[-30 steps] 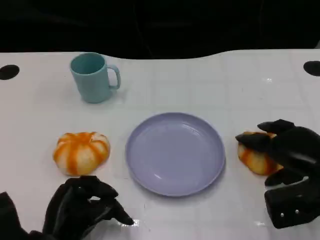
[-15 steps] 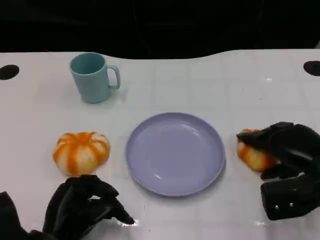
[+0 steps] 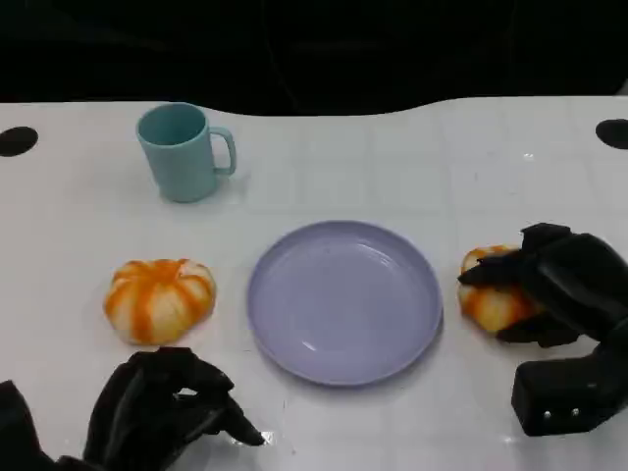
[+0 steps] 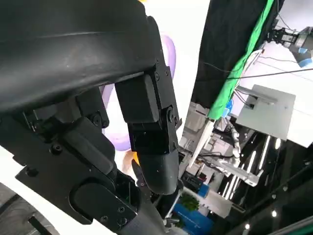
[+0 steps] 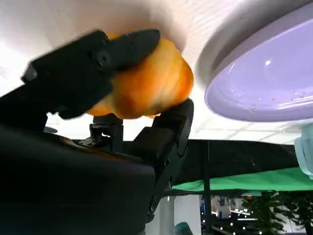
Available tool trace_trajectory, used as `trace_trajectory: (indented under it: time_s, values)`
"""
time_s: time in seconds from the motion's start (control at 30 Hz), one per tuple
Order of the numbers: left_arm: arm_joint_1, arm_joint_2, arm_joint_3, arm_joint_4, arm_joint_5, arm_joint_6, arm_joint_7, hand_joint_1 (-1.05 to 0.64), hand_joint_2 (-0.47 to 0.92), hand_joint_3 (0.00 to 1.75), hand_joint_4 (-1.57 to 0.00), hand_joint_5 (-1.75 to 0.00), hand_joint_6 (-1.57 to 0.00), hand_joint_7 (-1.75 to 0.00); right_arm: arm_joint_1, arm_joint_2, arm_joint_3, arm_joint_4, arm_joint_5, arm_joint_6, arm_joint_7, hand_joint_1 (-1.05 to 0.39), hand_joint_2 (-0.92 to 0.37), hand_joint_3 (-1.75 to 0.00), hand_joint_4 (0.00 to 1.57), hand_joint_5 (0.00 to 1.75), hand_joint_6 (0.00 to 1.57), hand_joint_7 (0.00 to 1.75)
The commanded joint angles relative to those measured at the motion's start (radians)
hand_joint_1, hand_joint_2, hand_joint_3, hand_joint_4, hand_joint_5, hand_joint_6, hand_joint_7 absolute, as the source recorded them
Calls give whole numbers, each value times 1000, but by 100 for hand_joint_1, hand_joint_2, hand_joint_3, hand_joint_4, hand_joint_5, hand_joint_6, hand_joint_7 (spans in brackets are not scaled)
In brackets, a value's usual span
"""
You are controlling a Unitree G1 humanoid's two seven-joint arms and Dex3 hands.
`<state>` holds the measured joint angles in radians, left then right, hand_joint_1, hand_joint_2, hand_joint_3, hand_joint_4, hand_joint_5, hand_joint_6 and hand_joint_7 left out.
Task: Grasp the bread from the table and place it into the plate.
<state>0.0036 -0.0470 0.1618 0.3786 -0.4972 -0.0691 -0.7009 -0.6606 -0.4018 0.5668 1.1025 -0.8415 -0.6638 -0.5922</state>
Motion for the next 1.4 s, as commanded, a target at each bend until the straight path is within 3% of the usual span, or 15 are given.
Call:
trace_trajectory:
  time_s: [0.03, 0.13, 0.37, 0.53, 0.83, 1.03, 1.2, 1.4]
  values:
    - [3, 14, 4, -12, 8, 2, 15, -102, 56, 0, -157, -51, -157, -23, -9, -17, -5, -8, 3, -10, -42, -11, -45, -101, 92, 175, 81, 151]
    - [3, 13, 3, -14, 8, 4, 19, -102, 56, 0, -157, -51, -157, -24, -8, -20, -18, -21, 12, -20, -75, -9, -40, -102, 93, 175, 78, 160]
    - [1, 17, 1, -9, 8, 1, 15, -103, 56, 0, -157, -52, -157, -24, 5, -20, -71, -99, 62, -77, -102, 0, -27, -119, 95, 175, 88, 142]
    - [5, 16, 2, -13, 1, 8, 13, -101, 56, 0, -157, -51, -157, -23, 28, -5, -109, -206, 126, -136, -21, 8, -21, -129, 97, 175, 85, 151]
    - [5, 11, -4, -15, 11, 1, 22, -102, 56, 0, -157, -51, -157, -24, 75, 67, -141, -390, 232, -120, 204, 12, -15, -140, 101, 175, 90, 149]
    - [2, 10, -6, -13, 14, 2, 27, -104, 56, 0, -157, -52, -157, -25, 34, 132, -131, -342, 210, -140, 223, 13, -11, -143, 104, 175, 96, 146]
    - [1, 8, -6, -10, 17, 0, 27, -103, 56, 0, -157, -52, -157, -24, -14, 193, -106, -275, 169, -98, 223, 6, -13, -143, 103, 175, 94, 140]
    - [6, 2, -5, -16, 22, -4, 30, -104, 56, 0, -157, -52, -157, -25, -54, 239, -83, -173, 129, -96, 165, 9, -18, -136, 102, 175, 86, 162]
